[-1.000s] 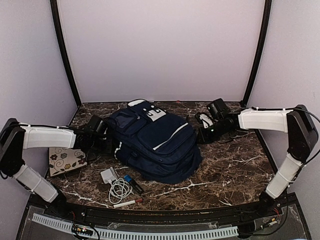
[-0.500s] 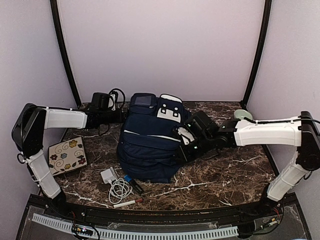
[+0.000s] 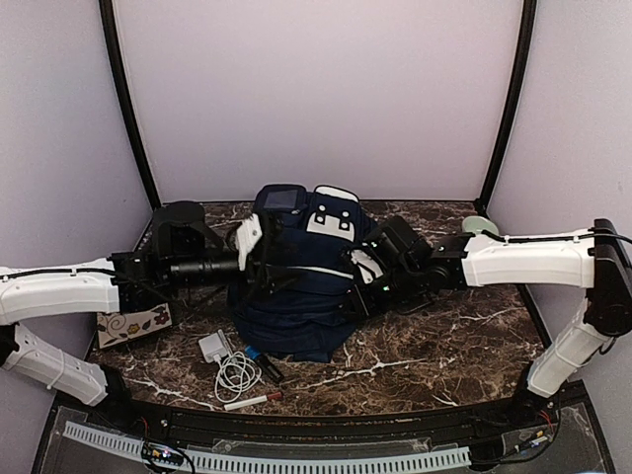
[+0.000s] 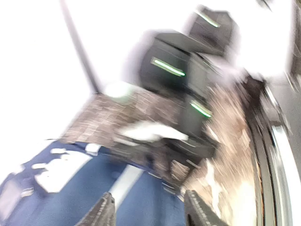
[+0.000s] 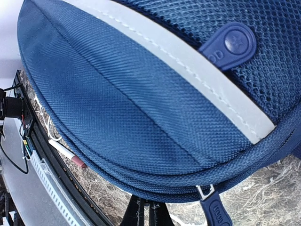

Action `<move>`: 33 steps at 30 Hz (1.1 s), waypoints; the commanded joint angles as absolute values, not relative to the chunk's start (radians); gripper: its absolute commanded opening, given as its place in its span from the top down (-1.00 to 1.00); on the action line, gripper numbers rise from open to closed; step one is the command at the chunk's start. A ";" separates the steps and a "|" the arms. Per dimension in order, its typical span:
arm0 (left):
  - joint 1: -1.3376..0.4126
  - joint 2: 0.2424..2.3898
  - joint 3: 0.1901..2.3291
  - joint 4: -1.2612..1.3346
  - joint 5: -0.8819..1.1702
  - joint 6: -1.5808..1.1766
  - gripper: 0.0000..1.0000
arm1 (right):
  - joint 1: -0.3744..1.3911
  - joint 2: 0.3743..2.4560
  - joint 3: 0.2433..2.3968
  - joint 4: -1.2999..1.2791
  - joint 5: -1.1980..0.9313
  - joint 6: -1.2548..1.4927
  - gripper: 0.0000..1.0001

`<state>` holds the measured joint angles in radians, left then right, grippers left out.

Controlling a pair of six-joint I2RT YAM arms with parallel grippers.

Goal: Pack the student bag
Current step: Zip the student bag into the second largest pocket of the bag.

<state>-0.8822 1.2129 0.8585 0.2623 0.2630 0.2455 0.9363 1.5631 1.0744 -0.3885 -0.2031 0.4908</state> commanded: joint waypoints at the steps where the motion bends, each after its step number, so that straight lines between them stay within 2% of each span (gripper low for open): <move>1: -0.994 1.280 0.780 0.141 0.217 0.556 0.04 | 0.907 1.563 1.068 -0.313 -0.208 0.509 1.00; 4: -1.013 1.358 0.805 0.188 0.022 0.610 0.20 | 0.904 1.569 1.053 -0.298 -0.218 0.516 1.00; 10: -1.014 1.522 0.916 0.108 -0.096 0.679 0.02 | 0.894 1.574 1.004 -0.258 -0.226 0.536 1.00; 14: -1.014 1.602 0.992 -0.035 -0.114 0.656 0.04 | 0.890 1.568 0.993 -0.247 -0.222 0.541 1.00; 16: -1.015 1.608 0.984 -0.021 -0.123 0.658 0.06 | 0.887 1.571 0.992 -0.246 -0.224 0.541 1.00; 20: -1.017 1.612 0.964 0.029 -0.185 0.684 0.28 | 0.885 1.577 1.006 -0.261 -0.221 0.538 1.00; 24: -1.023 1.619 0.964 0.020 -0.248 0.724 0.99 | 0.868 1.562 1.007 -0.297 -0.186 0.541 1.00; 30: -1.025 1.537 0.912 0.068 -0.341 0.709 1.00 | 0.747 1.504 0.948 -0.421 -0.080 0.549 1.00; 33: -1.027 1.469 0.891 0.036 -0.268 0.700 1.00 | 0.658 1.461 0.918 -0.454 -0.041 0.534 1.00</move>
<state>-1.0485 1.5826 0.9306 0.0895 -0.1967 0.7040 0.7742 1.5272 0.9581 -0.3374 -0.2070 0.5339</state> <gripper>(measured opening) 0.056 0.009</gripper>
